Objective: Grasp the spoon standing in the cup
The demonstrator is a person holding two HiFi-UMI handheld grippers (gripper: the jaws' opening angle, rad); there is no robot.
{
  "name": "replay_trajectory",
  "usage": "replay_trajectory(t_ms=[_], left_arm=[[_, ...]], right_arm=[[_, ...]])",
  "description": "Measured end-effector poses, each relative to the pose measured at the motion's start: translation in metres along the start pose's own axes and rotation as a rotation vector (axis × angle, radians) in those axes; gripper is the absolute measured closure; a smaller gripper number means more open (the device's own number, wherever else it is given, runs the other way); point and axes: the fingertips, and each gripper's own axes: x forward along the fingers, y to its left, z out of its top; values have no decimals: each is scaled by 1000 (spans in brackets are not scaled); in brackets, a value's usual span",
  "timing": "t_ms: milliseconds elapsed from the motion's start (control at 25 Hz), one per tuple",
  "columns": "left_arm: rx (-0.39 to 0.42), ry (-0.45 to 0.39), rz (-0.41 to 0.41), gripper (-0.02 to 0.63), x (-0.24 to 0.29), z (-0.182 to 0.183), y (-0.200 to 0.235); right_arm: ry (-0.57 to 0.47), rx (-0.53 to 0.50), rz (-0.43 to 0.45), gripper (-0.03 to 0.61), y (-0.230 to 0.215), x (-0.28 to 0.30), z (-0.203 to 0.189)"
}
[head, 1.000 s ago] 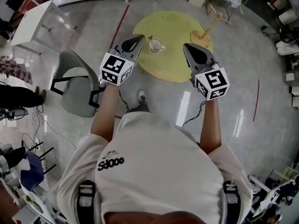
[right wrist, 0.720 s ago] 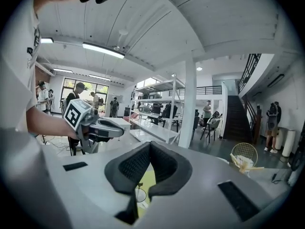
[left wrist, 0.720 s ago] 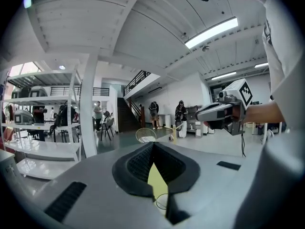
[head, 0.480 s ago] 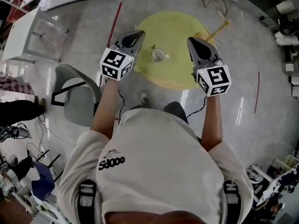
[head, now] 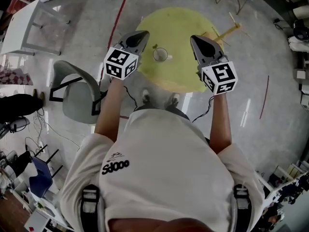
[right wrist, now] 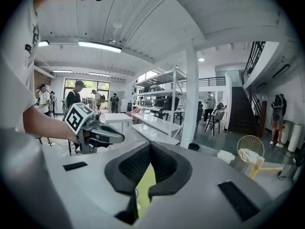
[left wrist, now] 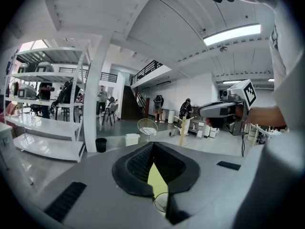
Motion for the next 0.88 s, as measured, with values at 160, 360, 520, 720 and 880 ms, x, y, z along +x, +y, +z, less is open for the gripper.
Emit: replay_trajectory(t_ms=[160, 360, 520, 720, 880], left_arm=[[-28, 41, 17, 588, 13, -18, 6], [-67, 97, 18, 587, 28, -46, 12], [-135, 137, 0, 535, 43, -73, 16], [-165, 211, -14, 513, 60, -113, 21], [-208, 266, -38, 491, 70, -144, 17]], right_arm=[[33, 34, 23, 563, -6, 12, -15], [97, 50, 22, 563, -9, 18, -43], [117, 82, 10, 562, -15, 20, -62], [147, 126, -6, 563, -20, 23, -85], [169, 159, -38, 563, -25, 18, -99]])
